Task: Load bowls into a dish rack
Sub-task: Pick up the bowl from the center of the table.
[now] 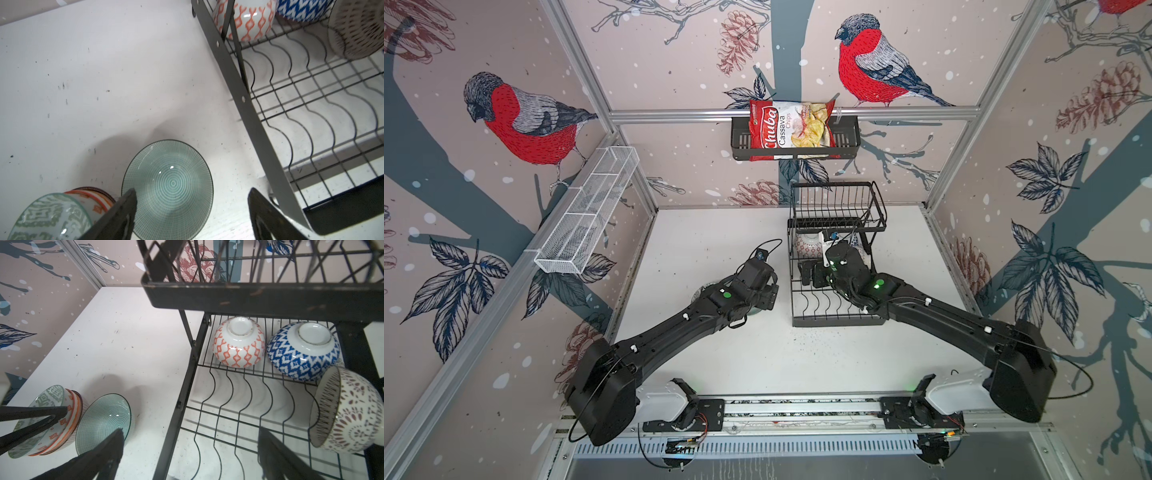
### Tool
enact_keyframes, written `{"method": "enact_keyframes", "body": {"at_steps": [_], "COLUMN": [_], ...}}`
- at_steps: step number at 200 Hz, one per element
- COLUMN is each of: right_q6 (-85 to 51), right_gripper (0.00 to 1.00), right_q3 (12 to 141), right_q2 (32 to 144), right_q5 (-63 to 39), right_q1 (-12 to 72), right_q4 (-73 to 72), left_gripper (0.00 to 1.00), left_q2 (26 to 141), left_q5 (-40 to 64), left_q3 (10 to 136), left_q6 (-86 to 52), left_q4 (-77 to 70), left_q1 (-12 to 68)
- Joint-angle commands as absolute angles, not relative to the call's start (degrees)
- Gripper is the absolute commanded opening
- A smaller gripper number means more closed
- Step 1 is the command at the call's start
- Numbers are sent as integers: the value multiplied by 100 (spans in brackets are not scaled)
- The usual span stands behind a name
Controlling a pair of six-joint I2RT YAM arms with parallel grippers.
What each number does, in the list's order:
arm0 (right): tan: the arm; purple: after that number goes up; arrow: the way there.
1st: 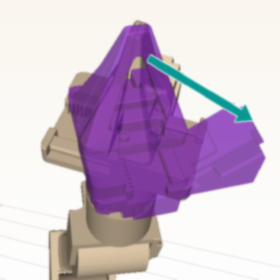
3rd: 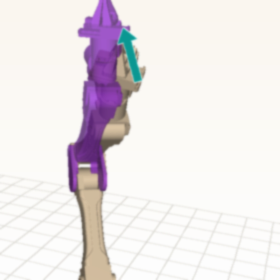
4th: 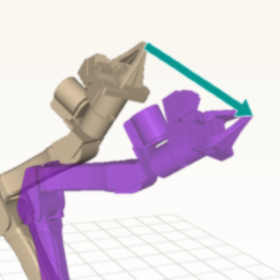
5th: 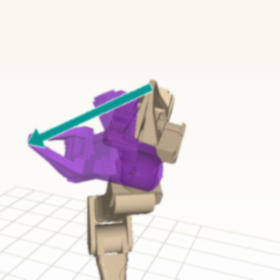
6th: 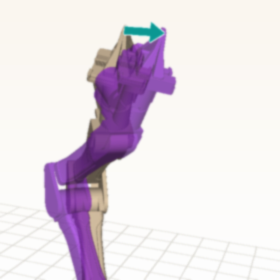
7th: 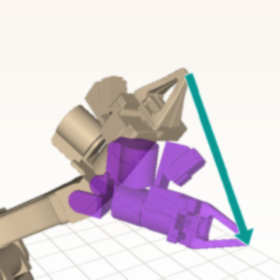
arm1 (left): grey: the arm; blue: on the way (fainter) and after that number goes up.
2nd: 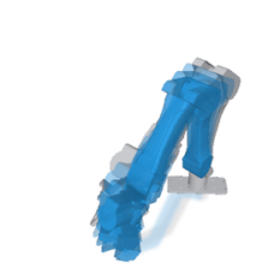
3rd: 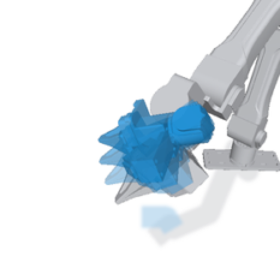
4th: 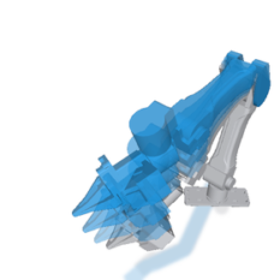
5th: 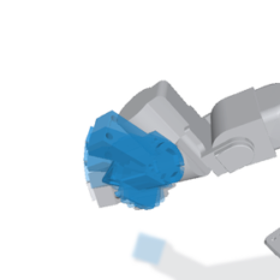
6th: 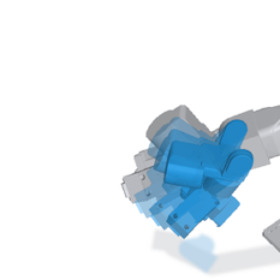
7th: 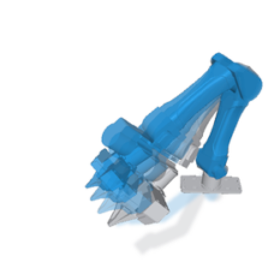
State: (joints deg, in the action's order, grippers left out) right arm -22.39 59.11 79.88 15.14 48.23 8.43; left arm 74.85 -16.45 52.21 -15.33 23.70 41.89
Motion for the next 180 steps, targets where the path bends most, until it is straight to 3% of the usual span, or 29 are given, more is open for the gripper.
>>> {"method": "enact_keyframes", "body": {"at_steps": [1, 81, 180], "right_q6": [-2178, -2187, -2197], "right_gripper": [99, 100, 100], "right_q3": [5888, 5821, 5722], "right_q2": [7972, 8183, 8156], "right_q5": [1591, 1333, 1318], "right_q1": [4825, 4810, 4782], "right_q4": [927, 716, 665], "left_gripper": [82, 69, 46], "left_q2": [7544, 8581, 9395], "left_q5": [-1630, -2276, -2248], "left_q3": [5233, 5576, 5502], "left_q6": [-1390, -1718, -1716], "left_q4": [2777, 3706, 3368], "left_q1": [4356, 4746, 4755]}}
